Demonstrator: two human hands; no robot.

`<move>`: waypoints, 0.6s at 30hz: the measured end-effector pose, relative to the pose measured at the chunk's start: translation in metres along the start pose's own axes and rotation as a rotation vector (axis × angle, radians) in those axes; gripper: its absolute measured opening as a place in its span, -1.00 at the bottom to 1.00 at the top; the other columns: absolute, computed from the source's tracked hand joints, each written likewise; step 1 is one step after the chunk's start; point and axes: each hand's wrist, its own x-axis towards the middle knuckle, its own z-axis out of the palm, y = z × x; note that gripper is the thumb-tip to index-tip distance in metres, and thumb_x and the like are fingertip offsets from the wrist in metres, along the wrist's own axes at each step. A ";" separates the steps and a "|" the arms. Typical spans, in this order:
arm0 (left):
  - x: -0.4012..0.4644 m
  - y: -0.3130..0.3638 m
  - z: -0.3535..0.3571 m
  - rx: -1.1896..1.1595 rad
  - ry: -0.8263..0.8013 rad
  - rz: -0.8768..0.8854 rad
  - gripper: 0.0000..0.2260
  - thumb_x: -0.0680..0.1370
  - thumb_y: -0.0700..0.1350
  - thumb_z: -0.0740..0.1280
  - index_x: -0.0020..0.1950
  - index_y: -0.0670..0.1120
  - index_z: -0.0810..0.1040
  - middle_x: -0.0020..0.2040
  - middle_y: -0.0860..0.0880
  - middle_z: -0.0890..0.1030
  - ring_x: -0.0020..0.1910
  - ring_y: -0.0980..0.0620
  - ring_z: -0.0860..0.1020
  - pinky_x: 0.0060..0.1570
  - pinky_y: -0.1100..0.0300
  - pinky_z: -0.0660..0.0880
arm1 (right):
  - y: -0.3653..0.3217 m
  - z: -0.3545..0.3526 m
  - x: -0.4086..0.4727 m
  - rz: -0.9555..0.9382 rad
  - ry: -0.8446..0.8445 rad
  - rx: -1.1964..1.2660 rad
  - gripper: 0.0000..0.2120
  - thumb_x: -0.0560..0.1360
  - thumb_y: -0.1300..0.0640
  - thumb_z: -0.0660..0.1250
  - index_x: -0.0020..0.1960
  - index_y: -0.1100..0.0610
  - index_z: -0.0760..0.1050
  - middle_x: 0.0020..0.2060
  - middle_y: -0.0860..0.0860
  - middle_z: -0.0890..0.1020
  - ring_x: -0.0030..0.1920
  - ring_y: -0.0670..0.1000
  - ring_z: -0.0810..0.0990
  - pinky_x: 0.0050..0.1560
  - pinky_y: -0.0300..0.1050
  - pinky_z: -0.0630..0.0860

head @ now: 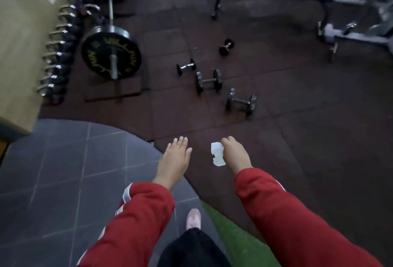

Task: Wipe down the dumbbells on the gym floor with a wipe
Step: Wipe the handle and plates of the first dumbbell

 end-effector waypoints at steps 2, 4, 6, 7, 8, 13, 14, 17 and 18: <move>0.043 0.013 -0.004 0.025 -0.017 0.057 -0.56 0.65 -0.03 -0.03 0.51 -0.15 0.09 0.53 -0.08 0.14 0.52 -0.02 0.07 0.46 0.14 -0.03 | 0.015 -0.016 0.025 0.078 0.008 0.035 -0.75 0.52 0.34 0.16 0.19 0.28 0.39 0.16 0.17 0.43 0.13 0.20 0.50 0.02 0.00 0.41; 0.086 0.027 -0.010 0.053 -0.047 0.108 -0.56 0.65 -0.03 -0.03 0.51 -0.15 0.08 0.53 -0.08 0.14 0.52 -0.01 0.07 0.46 0.15 -0.04 | 0.027 -0.032 0.049 0.170 0.007 0.088 -0.75 0.52 0.30 0.20 0.19 0.29 0.39 0.17 0.18 0.43 0.14 0.19 0.50 0.03 -0.01 0.42; 0.130 0.041 -0.015 0.078 -0.040 0.165 -0.55 0.65 -0.03 -0.03 0.51 -0.15 0.08 0.53 -0.08 0.13 0.52 -0.01 0.07 0.46 0.15 -0.03 | 0.040 -0.047 0.077 0.229 0.022 0.117 -0.74 0.51 0.27 0.22 0.19 0.28 0.39 0.17 0.18 0.43 0.14 0.20 0.50 0.04 -0.01 0.41; 0.151 0.049 -0.018 0.077 -0.038 0.192 -0.55 0.65 -0.03 -0.03 0.51 -0.16 0.08 0.53 -0.08 0.13 0.52 -0.02 0.07 0.46 0.14 -0.02 | 0.046 -0.055 0.090 0.257 0.026 0.136 -0.74 0.52 0.26 0.22 0.19 0.29 0.39 0.16 0.18 0.43 0.14 0.20 0.50 0.03 -0.01 0.41; 0.170 0.059 -0.021 0.076 -0.046 0.217 -0.55 0.65 -0.03 -0.03 0.51 -0.16 0.08 0.53 -0.08 0.13 0.52 -0.02 0.07 0.46 0.14 -0.02 | 0.052 -0.063 0.102 0.281 0.027 0.153 -0.75 0.52 0.26 0.22 0.18 0.29 0.38 0.16 0.19 0.43 0.13 0.20 0.50 0.03 -0.01 0.41; 0.253 0.103 -0.025 0.124 -0.121 0.315 -0.55 0.66 -0.02 -0.05 0.51 -0.16 0.07 0.53 -0.08 0.13 0.52 -0.02 0.07 0.47 0.14 -0.01 | 0.090 -0.097 0.165 0.361 0.021 0.164 -0.76 0.53 0.26 0.19 0.18 0.27 0.37 0.16 0.16 0.43 0.14 0.19 0.50 0.02 0.00 0.41; 0.271 0.112 -0.024 0.123 -0.135 0.318 -0.55 0.66 -0.02 -0.05 0.51 -0.16 0.07 0.53 -0.08 0.13 0.52 -0.02 0.06 0.47 0.14 -0.01 | 0.098 -0.104 0.178 0.373 0.020 0.169 -0.76 0.53 0.25 0.19 0.18 0.27 0.37 0.16 0.16 0.43 0.14 0.19 0.50 0.01 0.00 0.41; 0.327 0.137 -0.018 0.111 -0.145 0.337 -0.55 0.66 -0.02 -0.05 0.51 -0.15 0.07 0.53 -0.07 0.13 0.52 -0.02 0.07 0.47 0.15 -0.01 | 0.127 -0.118 0.224 0.409 0.024 0.162 -0.76 0.54 0.26 0.18 0.20 0.26 0.38 0.17 0.15 0.43 0.15 0.19 0.50 0.03 0.00 0.41; 0.338 0.142 -0.018 0.114 -0.152 0.340 -0.56 0.66 -0.02 -0.06 0.51 -0.15 0.07 0.53 -0.07 0.13 0.52 -0.02 0.07 0.47 0.16 -0.01 | 0.133 -0.122 0.234 0.419 0.026 0.168 -0.76 0.54 0.27 0.17 0.19 0.25 0.38 0.17 0.15 0.44 0.15 0.19 0.50 0.03 -0.01 0.41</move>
